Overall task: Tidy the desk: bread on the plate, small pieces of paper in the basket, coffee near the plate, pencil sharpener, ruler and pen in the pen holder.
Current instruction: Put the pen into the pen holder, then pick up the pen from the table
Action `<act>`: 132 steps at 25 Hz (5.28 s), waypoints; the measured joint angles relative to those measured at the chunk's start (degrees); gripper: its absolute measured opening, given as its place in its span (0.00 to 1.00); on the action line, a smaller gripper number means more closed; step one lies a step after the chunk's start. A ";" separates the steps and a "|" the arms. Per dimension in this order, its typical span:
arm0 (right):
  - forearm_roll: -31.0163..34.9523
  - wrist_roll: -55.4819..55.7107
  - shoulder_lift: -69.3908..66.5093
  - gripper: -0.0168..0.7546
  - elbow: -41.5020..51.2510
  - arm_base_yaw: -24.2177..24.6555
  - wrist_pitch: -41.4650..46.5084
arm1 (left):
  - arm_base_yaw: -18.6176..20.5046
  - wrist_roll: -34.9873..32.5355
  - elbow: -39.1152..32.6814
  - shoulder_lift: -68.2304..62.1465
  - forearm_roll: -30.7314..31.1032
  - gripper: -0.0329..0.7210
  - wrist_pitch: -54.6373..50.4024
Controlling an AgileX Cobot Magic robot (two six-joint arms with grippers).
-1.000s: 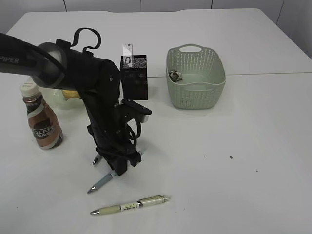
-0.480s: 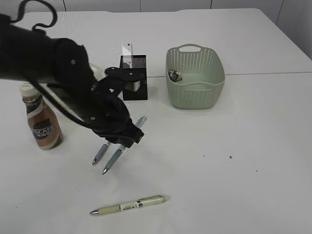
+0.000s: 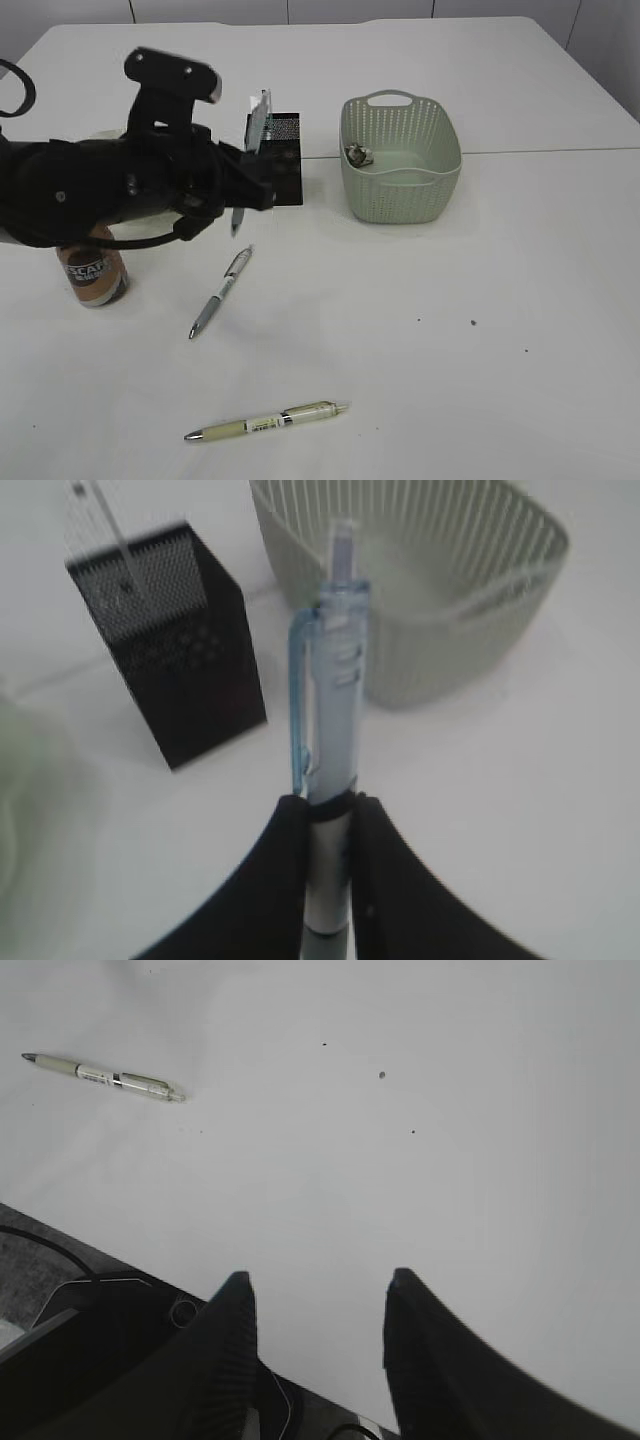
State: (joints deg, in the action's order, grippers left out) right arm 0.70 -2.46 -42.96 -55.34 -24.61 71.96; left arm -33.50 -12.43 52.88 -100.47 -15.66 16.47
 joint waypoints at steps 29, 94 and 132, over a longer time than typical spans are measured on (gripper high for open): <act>-3.93 0.00 0.00 0.43 0.00 0.00 0.00 | 7.76 2.85 40.70 -29.72 -1.42 0.14 7.90; -2.13 -0.12 0.00 0.43 0.00 0.00 0.09 | 7.76 13.76 41.50 -28.05 13.73 0.54 -71.29; 0.15 -0.12 0.00 0.43 0.00 0.00 0.13 | 7.76 13.77 41.64 -30.60 12.82 0.39 -70.65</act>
State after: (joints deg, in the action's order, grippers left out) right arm 0.85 -2.59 -42.96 -55.34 -24.61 72.09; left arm -25.74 1.34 94.52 -131.06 -2.84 -54.19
